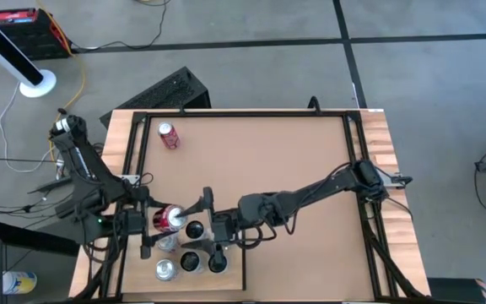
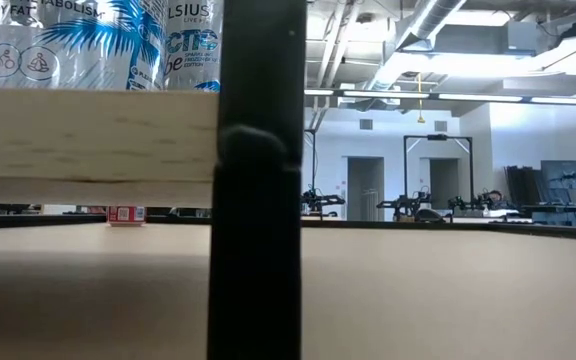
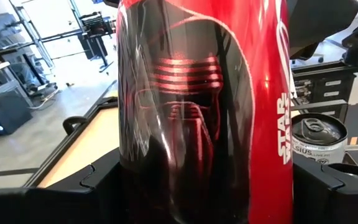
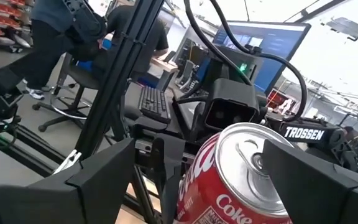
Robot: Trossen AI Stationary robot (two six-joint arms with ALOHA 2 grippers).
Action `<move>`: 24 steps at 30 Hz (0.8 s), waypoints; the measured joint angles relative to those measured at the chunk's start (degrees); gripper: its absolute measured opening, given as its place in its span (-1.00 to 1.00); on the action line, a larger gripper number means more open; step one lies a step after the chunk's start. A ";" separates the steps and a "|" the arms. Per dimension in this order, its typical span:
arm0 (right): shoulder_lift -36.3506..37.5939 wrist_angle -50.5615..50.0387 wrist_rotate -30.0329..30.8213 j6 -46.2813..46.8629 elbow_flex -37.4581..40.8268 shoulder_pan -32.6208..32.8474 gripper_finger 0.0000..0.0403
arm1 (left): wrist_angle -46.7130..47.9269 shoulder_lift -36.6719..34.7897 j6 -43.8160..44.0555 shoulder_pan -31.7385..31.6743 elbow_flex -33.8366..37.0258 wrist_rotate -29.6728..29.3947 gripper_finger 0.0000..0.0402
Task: Place canned beverage on shelf
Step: Put the right red soda can on the shelf
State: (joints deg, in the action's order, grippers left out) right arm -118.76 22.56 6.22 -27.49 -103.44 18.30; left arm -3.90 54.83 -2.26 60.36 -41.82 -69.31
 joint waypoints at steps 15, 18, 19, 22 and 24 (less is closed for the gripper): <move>0.00 -2.22 11.81 -0.86 0.00 0.32 0.88 | 8.55 0.02 6.64 -0.75 0.00 2.97 0.40; 0.00 -4.16 12.96 1.26 0.00 0.18 0.88 | 8.61 0.04 6.57 -0.75 0.00 3.70 0.40; 0.00 -4.87 12.80 2.52 0.00 -0.03 0.88 | 8.87 0.04 6.32 -0.75 0.00 3.53 0.40; 0.00 -5.62 11.26 4.60 0.00 -0.50 0.88 | 8.84 0.04 5.09 -0.77 0.00 3.63 0.40; 0.00 -5.82 9.84 6.10 0.00 -0.78 0.88 | 8.81 0.02 3.83 -0.78 0.00 3.72 0.40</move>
State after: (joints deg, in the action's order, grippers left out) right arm -118.76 16.73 16.06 -21.39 -103.44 17.52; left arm 4.91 54.85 1.57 59.58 -41.82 -65.59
